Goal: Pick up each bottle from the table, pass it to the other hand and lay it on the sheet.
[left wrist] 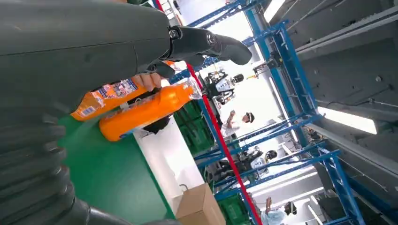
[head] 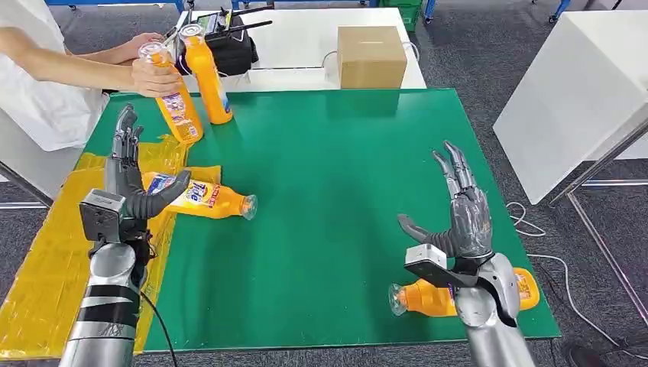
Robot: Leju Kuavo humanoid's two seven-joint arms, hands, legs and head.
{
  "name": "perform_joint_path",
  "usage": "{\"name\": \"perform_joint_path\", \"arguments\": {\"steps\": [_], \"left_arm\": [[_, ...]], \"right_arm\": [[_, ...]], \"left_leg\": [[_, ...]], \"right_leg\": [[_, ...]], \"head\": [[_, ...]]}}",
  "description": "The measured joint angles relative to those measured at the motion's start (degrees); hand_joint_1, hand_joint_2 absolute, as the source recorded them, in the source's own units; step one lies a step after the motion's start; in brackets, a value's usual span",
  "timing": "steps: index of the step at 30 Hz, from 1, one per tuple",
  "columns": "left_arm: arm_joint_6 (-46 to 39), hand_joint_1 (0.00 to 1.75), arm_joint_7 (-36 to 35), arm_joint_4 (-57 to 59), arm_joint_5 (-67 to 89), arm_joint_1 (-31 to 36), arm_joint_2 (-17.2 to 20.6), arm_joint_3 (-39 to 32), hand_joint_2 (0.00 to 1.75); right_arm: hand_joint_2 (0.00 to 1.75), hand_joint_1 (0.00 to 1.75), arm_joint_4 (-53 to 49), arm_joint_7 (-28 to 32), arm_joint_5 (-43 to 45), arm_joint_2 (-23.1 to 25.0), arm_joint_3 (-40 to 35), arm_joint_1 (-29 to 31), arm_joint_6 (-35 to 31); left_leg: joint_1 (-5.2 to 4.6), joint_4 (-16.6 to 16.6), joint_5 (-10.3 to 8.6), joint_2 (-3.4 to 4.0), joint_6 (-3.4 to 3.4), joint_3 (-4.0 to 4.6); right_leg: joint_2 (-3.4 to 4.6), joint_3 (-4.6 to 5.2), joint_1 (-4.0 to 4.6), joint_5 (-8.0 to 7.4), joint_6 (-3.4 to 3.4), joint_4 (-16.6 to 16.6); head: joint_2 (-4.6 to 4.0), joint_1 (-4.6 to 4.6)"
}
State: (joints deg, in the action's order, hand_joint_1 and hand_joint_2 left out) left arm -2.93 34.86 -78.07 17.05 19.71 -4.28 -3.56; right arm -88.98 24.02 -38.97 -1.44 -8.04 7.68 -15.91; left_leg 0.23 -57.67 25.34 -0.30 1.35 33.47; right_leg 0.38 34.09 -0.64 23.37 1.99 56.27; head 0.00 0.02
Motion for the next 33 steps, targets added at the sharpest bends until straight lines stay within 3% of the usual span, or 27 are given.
{"name": "perform_joint_path", "arguments": {"steps": [33], "left_arm": [[0.0,0.00,0.0,-0.4,0.0,-0.2,-0.1,0.0,1.75]], "right_arm": [[1.75,0.00,0.0,0.0,0.0,0.0,0.0,0.0,0.0]], "left_leg": [[0.00,0.0,0.00,0.00,0.00,0.00]], "right_leg": [[0.00,0.00,0.00,0.00,0.00,0.0]], "head": [[0.00,0.00]]}}
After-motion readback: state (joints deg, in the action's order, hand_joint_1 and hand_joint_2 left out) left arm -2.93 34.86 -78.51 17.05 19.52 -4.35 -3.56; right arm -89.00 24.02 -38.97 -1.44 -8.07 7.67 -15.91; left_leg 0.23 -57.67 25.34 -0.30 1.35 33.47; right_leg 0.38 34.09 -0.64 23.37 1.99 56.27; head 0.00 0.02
